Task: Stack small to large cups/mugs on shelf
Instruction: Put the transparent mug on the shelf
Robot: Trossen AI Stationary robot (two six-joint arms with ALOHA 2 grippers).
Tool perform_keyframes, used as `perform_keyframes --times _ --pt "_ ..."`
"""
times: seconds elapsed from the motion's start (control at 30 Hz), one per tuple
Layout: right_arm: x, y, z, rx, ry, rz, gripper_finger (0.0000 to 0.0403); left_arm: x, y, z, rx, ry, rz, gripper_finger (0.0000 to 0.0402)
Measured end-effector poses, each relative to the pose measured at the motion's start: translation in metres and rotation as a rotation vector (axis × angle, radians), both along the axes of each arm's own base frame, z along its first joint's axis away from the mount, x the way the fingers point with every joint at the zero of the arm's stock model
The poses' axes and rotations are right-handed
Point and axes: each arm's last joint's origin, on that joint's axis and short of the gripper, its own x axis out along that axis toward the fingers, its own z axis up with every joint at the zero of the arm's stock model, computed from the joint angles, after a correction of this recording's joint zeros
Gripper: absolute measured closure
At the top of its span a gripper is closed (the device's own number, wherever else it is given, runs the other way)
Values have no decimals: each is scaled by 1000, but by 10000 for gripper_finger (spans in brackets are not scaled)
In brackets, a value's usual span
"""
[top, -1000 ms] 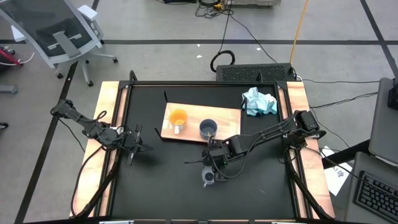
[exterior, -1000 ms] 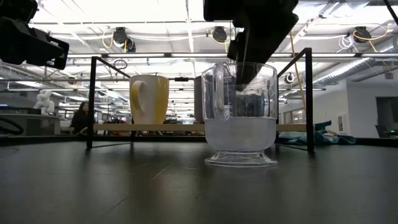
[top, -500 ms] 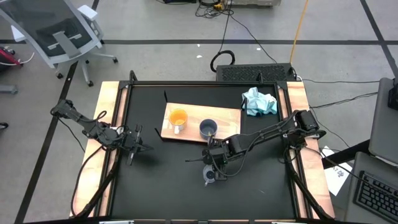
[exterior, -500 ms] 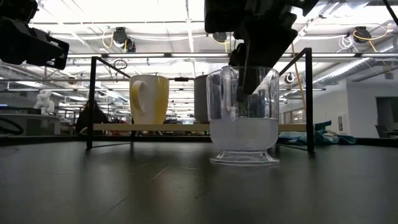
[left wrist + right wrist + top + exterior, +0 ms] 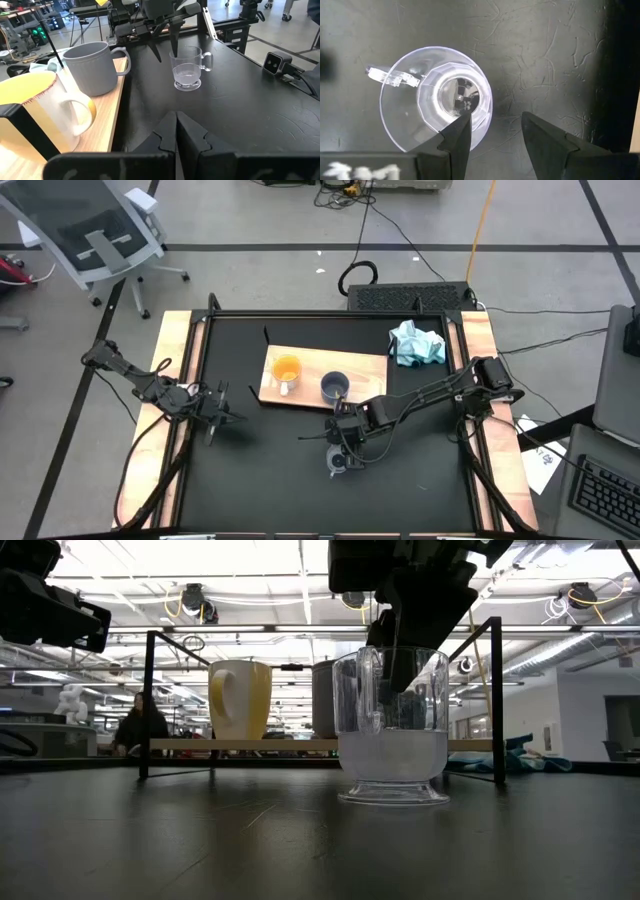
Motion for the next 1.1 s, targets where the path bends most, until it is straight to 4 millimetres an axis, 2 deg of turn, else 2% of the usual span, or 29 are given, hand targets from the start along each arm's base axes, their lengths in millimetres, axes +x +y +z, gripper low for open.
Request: perform_keyframes --times 0.23,0.73,1.1 --pt "0 0 0 -2 -2 5 248 0 0 0 0 0 0 392" --pt "3 1 1 -4 -34 32 329 0 0 -1 -5 9 2 391" --pt "2 1 1 1 -32 36 334 0 0 -1 -6 10 3 391"
